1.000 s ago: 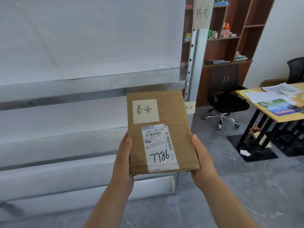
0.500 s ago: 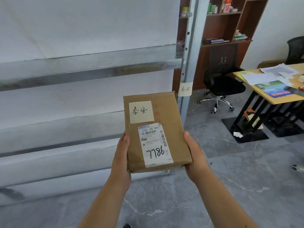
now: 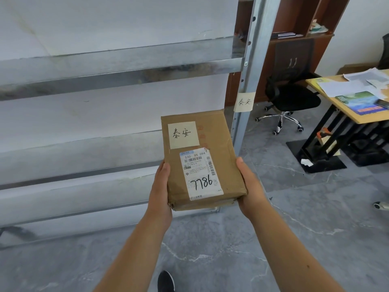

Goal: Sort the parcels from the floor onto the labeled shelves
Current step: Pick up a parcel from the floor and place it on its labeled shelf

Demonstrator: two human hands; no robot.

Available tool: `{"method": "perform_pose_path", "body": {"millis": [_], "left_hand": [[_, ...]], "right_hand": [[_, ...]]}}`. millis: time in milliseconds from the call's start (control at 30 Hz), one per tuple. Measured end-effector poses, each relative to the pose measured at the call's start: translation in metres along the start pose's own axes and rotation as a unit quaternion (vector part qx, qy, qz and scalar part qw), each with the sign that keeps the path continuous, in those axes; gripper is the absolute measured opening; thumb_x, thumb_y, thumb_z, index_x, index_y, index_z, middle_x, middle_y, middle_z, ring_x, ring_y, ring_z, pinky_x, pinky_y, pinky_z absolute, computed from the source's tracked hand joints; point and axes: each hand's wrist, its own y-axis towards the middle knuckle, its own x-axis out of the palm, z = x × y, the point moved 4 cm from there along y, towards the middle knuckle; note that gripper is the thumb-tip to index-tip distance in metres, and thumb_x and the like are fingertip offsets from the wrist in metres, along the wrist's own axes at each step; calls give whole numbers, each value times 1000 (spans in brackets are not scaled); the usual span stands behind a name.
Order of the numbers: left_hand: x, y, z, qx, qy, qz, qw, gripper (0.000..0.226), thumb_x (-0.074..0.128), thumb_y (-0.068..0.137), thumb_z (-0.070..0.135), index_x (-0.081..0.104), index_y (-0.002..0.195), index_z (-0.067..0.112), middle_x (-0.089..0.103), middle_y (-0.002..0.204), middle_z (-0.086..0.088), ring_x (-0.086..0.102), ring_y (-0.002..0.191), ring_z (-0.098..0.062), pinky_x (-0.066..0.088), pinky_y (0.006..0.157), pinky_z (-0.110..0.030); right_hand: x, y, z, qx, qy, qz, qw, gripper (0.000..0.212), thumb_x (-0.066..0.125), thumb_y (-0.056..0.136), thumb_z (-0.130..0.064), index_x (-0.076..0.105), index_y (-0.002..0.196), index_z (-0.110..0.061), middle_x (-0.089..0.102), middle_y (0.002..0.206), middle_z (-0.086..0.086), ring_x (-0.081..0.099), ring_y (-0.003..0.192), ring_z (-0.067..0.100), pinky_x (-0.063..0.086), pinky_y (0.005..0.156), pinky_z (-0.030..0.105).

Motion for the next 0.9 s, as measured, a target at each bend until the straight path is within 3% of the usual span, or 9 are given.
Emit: {"method": "perform_pose_path", "body": {"millis": [233, 333, 400, 567, 733, 833, 900], "left_hand": [[-7, 25, -5, -23, 4, 22, 999, 38, 49, 104, 56, 70, 131, 38, 82, 116, 8, 74, 115, -21, 57, 99, -45], [-14, 37, -9, -38, -1, 27, 999, 39, 52, 103, 56, 71, 131, 35, 82, 118, 5, 74, 116, -24, 57, 102, -48], [-19, 45, -14, -50, -1, 33, 998, 44, 54, 101, 58, 69, 135, 34, 80, 122, 3, 73, 118, -26, 55, 106, -52], [-30, 64, -21, -69, 2, 63, 996, 56, 61, 95, 64, 62, 137, 27, 79, 123, -1, 74, 117, -27, 57, 103, -50], [-37, 86, -17, -82, 23, 77, 993, 33, 49, 106, 54, 73, 107, 31, 85, 91, 8, 75, 105, -25, 57, 101, -47], [-41, 101, -14, -86, 33, 81, 992, 37, 47, 105, 57, 75, 112, 33, 85, 99, 7, 76, 109, -26, 56, 104, -50], [-44, 113, -12, -87, 39, 77, 992, 38, 48, 105, 58, 75, 115, 34, 84, 105, 6, 75, 112, -26, 54, 107, -52]], "right_hand": [[6, 24, 10, 26, -16, 27, 999, 47, 62, 97, -57, 72, 127, -22, 80, 120, 8, 75, 112, 29, 60, 95, 45], [10, 34, 19, 31, -22, 35, 999, 76, 72, 75, -70, 66, 135, -23, 78, 125, 9, 74, 115, 31, 60, 98, 49], [13, 42, 26, 39, -29, 35, 998, 85, 73, 69, -74, 65, 137, -24, 77, 125, 8, 75, 115, 31, 60, 98, 50], [21, 62, 33, 63, -26, 52, 996, 44, 59, 99, -57, 72, 123, -23, 81, 112, 6, 77, 101, 25, 58, 75, 36], [35, 86, 39, 72, -35, 76, 994, 37, 62, 100, -48, 77, 119, -20, 82, 96, 1, 77, 84, 20, 58, 67, 32], [41, 104, 43, 70, -19, 77, 994, 29, 62, 100, -43, 82, 103, -22, 82, 90, 1, 77, 77, 18, 59, 71, 34], [45, 113, 47, 76, 4, 71, 995, 34, 60, 102, -40, 85, 84, -24, 82, 86, 1, 78, 74, 17, 59, 72, 34]]}}
